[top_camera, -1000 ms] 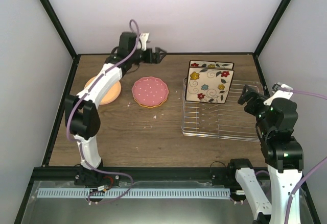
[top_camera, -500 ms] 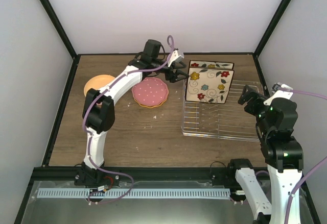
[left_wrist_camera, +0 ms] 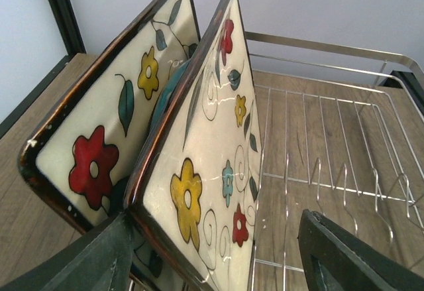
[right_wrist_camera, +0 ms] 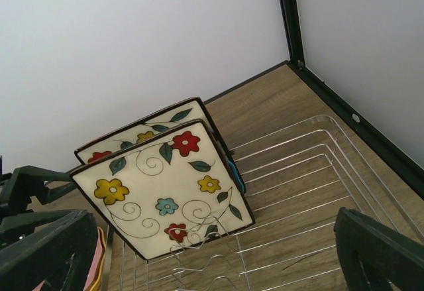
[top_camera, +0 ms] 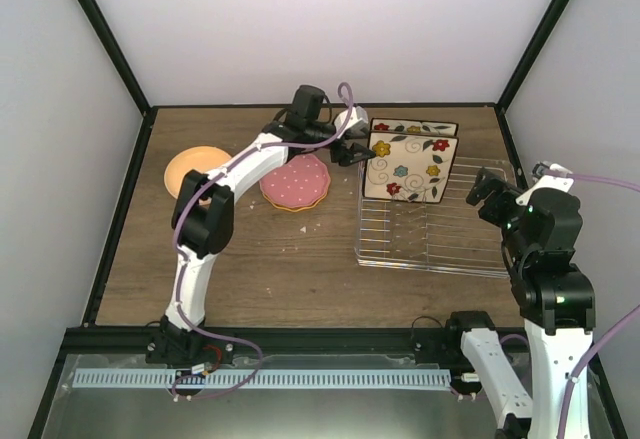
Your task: Unload the plates from the dish rack
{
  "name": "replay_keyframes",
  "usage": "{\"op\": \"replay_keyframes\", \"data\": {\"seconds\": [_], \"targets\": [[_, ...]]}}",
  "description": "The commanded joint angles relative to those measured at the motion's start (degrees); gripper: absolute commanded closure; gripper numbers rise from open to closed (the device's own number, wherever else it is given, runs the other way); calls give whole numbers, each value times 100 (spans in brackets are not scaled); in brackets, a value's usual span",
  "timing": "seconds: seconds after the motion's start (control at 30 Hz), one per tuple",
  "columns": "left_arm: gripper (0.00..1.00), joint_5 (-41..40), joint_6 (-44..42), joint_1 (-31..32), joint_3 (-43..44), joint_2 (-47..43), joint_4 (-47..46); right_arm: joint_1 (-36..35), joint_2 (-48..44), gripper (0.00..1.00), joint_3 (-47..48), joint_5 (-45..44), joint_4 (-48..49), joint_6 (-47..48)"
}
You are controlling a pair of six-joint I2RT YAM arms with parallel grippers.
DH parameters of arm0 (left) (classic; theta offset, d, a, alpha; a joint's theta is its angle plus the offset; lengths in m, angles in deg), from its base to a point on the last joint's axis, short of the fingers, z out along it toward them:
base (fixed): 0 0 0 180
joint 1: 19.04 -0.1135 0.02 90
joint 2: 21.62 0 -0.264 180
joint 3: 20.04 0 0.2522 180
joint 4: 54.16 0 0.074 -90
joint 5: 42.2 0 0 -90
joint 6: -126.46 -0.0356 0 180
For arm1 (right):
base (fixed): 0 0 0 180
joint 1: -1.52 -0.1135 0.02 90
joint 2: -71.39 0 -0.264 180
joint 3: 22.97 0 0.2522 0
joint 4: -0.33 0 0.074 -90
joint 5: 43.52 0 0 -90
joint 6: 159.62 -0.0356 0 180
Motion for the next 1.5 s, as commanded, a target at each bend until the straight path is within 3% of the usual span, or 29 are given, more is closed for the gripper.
{"op": "replay_keyframes", "data": {"seconds": [0.0,0.3,0.5,0.63,0.77,1.47], "targets": [[33,31,-115,97,21,212,-397,31,11,0,254,-131,-109,47],[44,143,144,279,108,506,-749,31,111,0,465,-157,-270,17],[67,142,627,391,135,679,-1290,31,143,0,626,-190,-456,-13],[77,112,794,497,138,744,-1508,31,148,0,695,-210,-547,-21],[95,57,989,549,146,777,-1651,31,162,0,754,-215,-627,-21],[96,-483,1998,541,160,-758,-2292,31,70,0,395,50,-262,42]]}}
